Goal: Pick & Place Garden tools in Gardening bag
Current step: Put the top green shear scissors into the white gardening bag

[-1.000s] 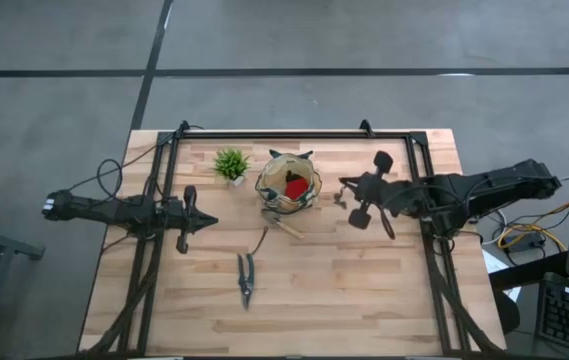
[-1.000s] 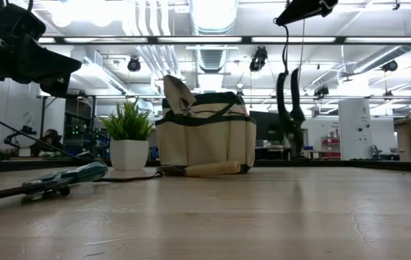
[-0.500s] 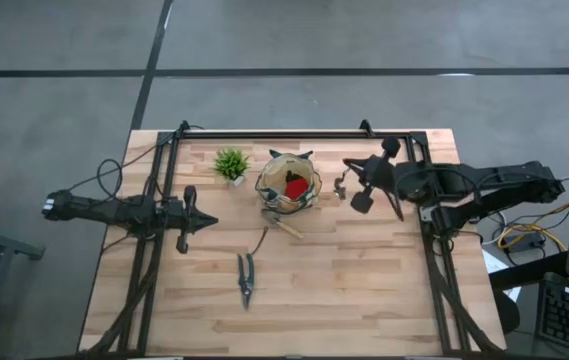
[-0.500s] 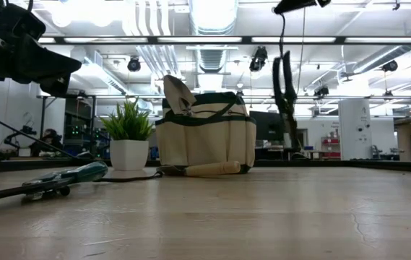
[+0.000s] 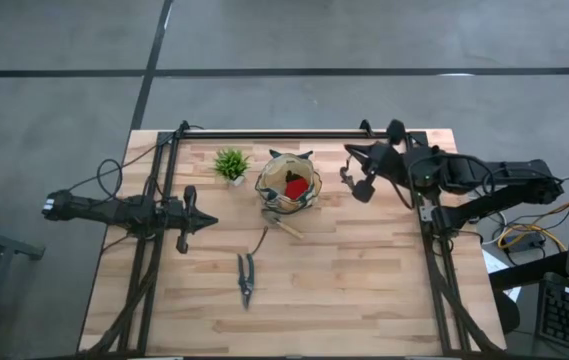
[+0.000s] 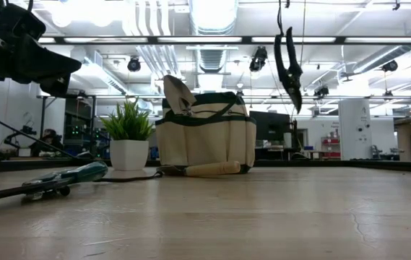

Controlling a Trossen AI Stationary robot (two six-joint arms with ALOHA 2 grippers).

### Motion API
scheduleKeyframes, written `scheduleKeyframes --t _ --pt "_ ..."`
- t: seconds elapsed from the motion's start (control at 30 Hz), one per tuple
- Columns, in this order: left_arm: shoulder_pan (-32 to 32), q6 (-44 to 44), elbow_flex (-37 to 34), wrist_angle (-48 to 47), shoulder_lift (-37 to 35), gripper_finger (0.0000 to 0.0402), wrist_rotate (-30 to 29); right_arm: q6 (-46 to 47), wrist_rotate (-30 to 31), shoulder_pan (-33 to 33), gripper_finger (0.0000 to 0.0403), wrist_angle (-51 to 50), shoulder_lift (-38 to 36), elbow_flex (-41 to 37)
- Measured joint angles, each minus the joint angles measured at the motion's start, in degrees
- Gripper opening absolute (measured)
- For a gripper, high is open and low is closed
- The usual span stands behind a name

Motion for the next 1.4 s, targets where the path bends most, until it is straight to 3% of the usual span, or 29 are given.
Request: scheduleKeyframes --t 0.87,1.4 --pt "0.0 0.0 0.0 -0.1 0.0 0.0010 0.0 -5.5 -0.7 -6.8 0.0008 0.6 14.8 9.8" --pt "0.0 0.0 0.0 -0.1 0.0 0.0010 0.0 -2.3 -6.2 -8.2 0.0008 1.6 16.3 11.9"
